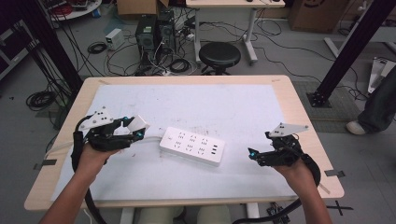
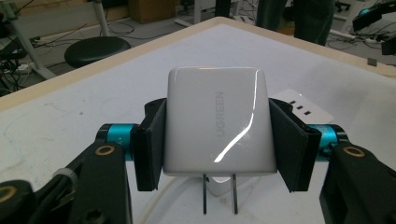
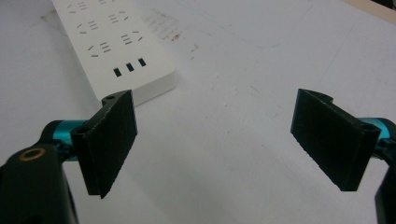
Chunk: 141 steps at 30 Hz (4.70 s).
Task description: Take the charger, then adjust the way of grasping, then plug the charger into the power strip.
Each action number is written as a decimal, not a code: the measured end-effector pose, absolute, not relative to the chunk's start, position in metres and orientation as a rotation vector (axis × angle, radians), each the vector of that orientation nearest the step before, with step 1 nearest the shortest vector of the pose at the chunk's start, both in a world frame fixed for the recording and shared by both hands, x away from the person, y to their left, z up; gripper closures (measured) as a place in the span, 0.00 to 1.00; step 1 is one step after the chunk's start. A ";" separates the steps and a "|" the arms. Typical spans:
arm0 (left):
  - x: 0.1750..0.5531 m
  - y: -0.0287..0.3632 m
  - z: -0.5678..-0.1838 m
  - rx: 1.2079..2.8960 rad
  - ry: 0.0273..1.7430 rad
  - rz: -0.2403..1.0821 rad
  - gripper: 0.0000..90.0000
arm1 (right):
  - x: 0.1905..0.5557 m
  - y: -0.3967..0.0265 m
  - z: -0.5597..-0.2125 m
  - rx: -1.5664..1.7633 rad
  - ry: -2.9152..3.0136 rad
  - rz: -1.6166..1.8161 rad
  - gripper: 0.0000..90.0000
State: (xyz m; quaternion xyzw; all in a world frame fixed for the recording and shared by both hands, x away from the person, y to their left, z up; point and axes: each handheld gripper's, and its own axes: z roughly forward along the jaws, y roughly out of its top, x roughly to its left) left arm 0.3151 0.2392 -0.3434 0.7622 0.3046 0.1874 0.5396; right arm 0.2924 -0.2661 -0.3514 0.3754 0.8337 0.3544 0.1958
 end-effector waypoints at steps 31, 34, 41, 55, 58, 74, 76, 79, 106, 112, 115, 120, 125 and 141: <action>0.284 0.177 -0.341 1.972 0.298 0.411 0.47 | 0.306 -0.221 -0.342 1.096 2.563 1.268 0.17; 0.282 0.170 -0.341 1.987 0.254 0.412 0.47 | 0.308 -0.217 -0.342 1.121 2.582 1.316 0.18; 0.280 0.154 -0.344 2.009 0.191 0.405 0.47 | 0.311 -0.208 -0.339 1.151 2.617 1.429 0.18; 0.280 0.128 -0.351 2.039 0.128 0.415 0.47 | 0.318 -0.186 -0.341 1.260 2.699 1.589 0.23; 0.282 0.124 -0.353 2.047 0.120 0.408 0.47 | 0.321 -0.181 -0.342 1.285 2.715 1.608 0.23; 0.286 0.094 -0.357 2.072 0.056 0.411 0.47 | 0.332 -0.151 -0.352 1.387 2.886 1.632 0.30; 0.285 0.092 -0.357 2.074 0.054 0.409 0.47 | 0.333 -0.148 -0.354 1.405 2.900 1.640 0.32; 0.286 0.090 -0.358 2.077 0.046 0.414 0.47 | 0.335 -0.144 -0.356 1.413 2.935 1.654 0.40; 0.296 0.136 -0.371 1.996 0.373 0.368 0.26 | 0.334 -0.178 -0.365 1.406 2.704 1.589 0.70; 0.297 0.151 -0.373 1.970 0.463 0.378 0.26 | 0.333 -0.195 -0.363 1.374 2.643 1.522 0.70; 0.298 0.159 -0.374 1.953 0.509 0.393 0.26 | 0.331 -0.206 -0.363 1.370 2.619 1.485 0.70; 0.295 0.172 -0.375 1.906 0.594 0.427 0.26 | 0.329 -0.226 -0.363 1.375 2.568 1.490 0.70; 0.290 0.184 -0.373 1.860 0.667 0.436 0.26 | 0.324 -0.239 -0.358 1.346 2.540 1.453 0.70; 0.277 0.199 -0.369 1.789 0.725 0.431 0.26 | 0.314 -0.259 -0.347 1.291 2.492 1.382 0.70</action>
